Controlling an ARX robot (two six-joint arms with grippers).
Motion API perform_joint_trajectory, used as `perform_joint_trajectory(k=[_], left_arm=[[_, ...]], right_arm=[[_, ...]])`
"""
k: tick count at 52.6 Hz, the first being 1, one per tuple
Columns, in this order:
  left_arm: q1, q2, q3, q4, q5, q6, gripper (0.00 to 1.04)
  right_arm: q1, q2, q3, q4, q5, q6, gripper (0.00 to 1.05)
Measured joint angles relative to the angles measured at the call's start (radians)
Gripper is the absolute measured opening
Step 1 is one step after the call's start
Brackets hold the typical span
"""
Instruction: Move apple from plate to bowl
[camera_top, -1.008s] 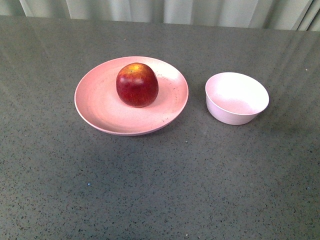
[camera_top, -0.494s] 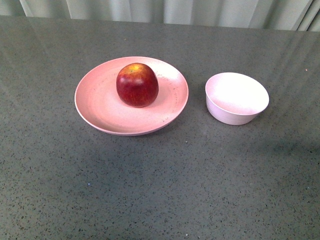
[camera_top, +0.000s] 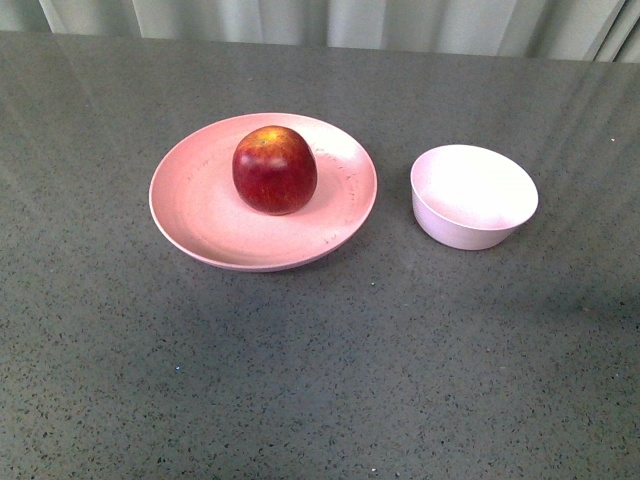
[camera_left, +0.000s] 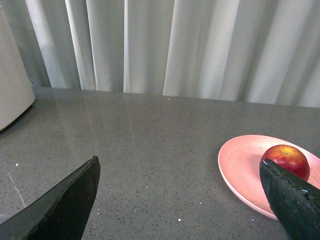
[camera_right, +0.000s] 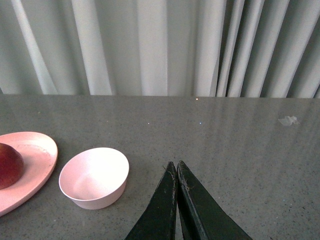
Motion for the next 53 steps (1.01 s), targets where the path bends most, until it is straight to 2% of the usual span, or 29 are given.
perform_joint_trajectory(k=[28,43,47,53], left_arm=[[0.000,0.000,0.000,0.000,0.000,0.000,0.96],[0.000,0.000,0.000,0.000,0.000,0.000,0.96],[0.000,0.000,0.000,0.000,0.000,0.000,0.96],[0.000,0.000,0.000,0.000,0.000,0.000,0.96]], right_arm=[[0.000,-0.219,0.000,-0.213,0.000,0.000,0.02],[0.000,-0.282,0.000,-0.277,0.000,0.000,0.02],[0.000,-0.406,0.000,-0.433,0.001,0.000,0.02],[0.000,-0.449,0.000,-0.451,0.000,0.000,0.02]])
